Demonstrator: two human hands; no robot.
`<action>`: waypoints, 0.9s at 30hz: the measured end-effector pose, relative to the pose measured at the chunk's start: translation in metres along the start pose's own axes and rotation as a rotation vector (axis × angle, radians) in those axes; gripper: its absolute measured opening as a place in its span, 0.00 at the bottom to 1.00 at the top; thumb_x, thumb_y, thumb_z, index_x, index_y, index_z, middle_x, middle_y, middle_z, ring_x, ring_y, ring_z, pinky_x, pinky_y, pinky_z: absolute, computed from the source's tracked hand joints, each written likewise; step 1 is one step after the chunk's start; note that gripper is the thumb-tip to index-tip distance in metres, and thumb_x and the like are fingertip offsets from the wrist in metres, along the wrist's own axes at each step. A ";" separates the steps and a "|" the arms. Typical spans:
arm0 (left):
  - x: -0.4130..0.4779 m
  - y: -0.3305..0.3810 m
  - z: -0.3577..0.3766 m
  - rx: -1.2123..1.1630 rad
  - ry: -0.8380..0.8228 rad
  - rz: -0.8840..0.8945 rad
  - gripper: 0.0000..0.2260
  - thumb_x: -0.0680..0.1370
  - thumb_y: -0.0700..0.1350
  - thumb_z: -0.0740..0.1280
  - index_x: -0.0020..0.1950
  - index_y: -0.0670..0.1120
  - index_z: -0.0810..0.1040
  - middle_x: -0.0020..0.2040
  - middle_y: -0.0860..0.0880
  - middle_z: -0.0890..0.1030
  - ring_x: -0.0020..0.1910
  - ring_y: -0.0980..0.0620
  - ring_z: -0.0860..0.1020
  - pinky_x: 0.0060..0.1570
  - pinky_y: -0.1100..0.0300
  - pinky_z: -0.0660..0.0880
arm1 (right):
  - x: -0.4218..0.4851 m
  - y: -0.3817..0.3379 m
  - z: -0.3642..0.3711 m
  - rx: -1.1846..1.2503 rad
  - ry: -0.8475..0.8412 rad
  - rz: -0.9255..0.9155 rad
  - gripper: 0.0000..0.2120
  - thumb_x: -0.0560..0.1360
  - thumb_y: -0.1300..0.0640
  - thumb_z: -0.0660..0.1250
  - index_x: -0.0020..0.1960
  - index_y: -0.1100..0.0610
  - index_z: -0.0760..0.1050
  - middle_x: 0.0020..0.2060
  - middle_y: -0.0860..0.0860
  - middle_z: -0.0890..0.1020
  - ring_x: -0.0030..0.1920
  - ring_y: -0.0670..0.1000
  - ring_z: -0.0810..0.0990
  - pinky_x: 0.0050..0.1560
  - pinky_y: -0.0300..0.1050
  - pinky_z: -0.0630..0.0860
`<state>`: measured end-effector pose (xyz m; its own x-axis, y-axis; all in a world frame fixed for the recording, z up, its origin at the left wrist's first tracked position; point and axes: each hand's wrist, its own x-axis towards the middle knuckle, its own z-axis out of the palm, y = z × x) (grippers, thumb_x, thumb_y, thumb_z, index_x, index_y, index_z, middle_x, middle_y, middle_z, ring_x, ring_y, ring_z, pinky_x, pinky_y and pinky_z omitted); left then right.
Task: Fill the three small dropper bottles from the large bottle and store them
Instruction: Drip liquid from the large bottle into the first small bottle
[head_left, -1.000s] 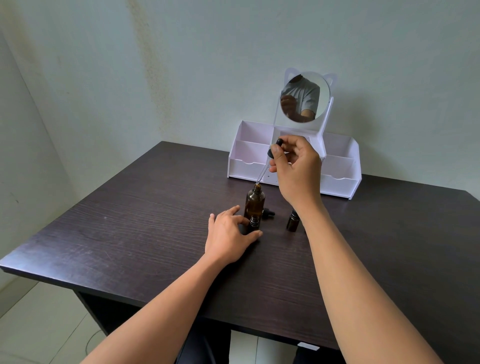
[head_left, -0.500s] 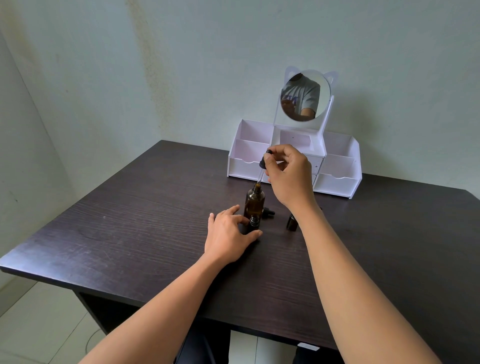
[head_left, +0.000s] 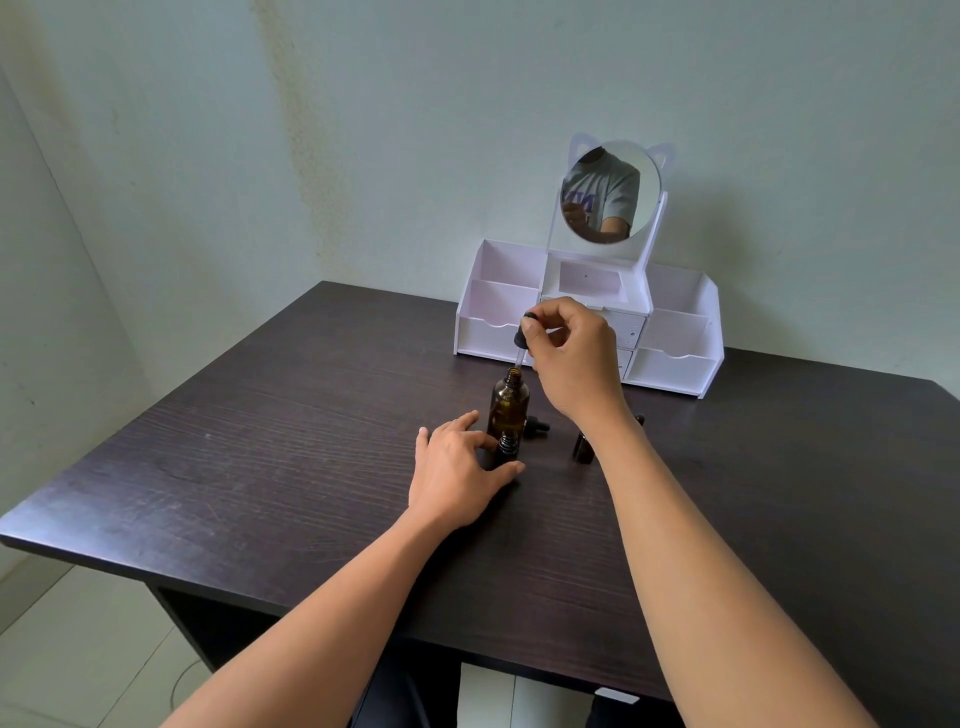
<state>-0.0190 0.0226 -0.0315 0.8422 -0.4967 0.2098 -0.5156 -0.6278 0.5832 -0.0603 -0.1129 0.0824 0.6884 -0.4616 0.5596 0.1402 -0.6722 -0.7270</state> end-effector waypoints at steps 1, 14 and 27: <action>0.000 0.000 0.000 0.000 0.000 -0.002 0.22 0.72 0.64 0.71 0.61 0.54 0.81 0.77 0.52 0.65 0.75 0.51 0.63 0.75 0.42 0.48 | 0.000 0.000 0.000 -0.008 -0.005 -0.007 0.03 0.79 0.58 0.68 0.51 0.55 0.80 0.45 0.47 0.81 0.41 0.38 0.78 0.36 0.25 0.72; -0.002 -0.001 -0.002 -0.010 0.009 0.018 0.22 0.72 0.65 0.70 0.60 0.54 0.82 0.77 0.51 0.66 0.75 0.52 0.63 0.76 0.43 0.49 | 0.002 0.005 0.004 -0.001 -0.016 0.005 0.01 0.78 0.57 0.69 0.49 0.52 0.79 0.41 0.42 0.81 0.39 0.33 0.78 0.39 0.32 0.76; -0.001 -0.001 -0.001 -0.010 0.005 0.015 0.22 0.72 0.65 0.70 0.60 0.54 0.82 0.77 0.51 0.65 0.75 0.52 0.63 0.76 0.42 0.49 | 0.000 0.002 0.002 -0.013 -0.043 0.014 0.01 0.79 0.56 0.68 0.48 0.52 0.78 0.40 0.41 0.79 0.36 0.38 0.78 0.34 0.24 0.69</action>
<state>-0.0195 0.0246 -0.0311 0.8350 -0.5034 0.2223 -0.5268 -0.6144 0.5873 -0.0584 -0.1127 0.0803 0.7204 -0.4459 0.5312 0.1211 -0.6733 -0.7294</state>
